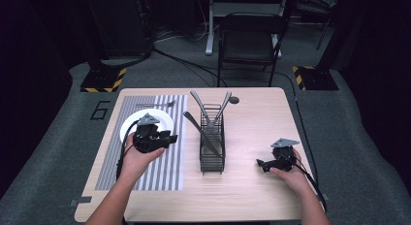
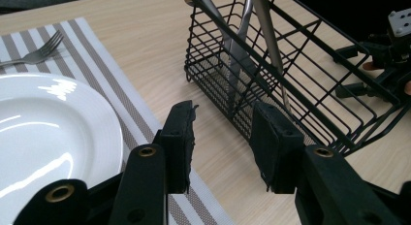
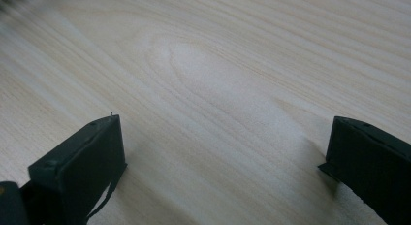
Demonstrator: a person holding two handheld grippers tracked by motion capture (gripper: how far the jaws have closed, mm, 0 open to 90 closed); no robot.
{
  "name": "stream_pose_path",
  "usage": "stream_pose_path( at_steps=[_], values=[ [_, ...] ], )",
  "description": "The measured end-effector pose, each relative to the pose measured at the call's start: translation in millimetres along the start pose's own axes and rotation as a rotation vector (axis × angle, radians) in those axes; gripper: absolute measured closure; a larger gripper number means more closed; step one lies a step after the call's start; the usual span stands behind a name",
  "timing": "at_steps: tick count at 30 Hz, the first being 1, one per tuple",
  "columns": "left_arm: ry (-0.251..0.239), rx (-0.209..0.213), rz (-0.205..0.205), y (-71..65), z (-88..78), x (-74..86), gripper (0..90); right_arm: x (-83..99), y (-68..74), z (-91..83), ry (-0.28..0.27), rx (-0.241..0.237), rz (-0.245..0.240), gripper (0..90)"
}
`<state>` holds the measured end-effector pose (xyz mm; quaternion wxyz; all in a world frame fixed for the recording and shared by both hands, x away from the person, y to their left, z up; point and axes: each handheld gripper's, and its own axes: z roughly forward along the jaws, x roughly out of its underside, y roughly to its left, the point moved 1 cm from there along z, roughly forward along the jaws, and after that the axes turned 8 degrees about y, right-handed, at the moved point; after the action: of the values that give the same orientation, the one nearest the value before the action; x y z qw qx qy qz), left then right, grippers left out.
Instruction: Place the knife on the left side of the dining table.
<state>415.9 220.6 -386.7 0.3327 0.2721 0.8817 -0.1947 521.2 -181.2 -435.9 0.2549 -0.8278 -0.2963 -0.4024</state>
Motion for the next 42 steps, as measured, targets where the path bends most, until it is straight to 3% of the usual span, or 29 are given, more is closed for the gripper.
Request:
stream_pose_path(
  at_steps=[15,31,42],
  values=[
    [-0.017,0.013,0.011,-8.6,3.7,-26.7,62.7,0.0,0.0,-0.1,0.001,0.0,0.0,0.0],
    [-0.04,0.013,-0.023,-9.4,13.8,-49.9,62.7,0.0,0.0,0.0,0.0,0.0,0.0,0.0],
    [-0.057,0.034,-0.035,-9.9,21.6,-61.0,65.4,0.0,0.0,-0.1,0.001,0.0,0.0,0.0]
  ],
)
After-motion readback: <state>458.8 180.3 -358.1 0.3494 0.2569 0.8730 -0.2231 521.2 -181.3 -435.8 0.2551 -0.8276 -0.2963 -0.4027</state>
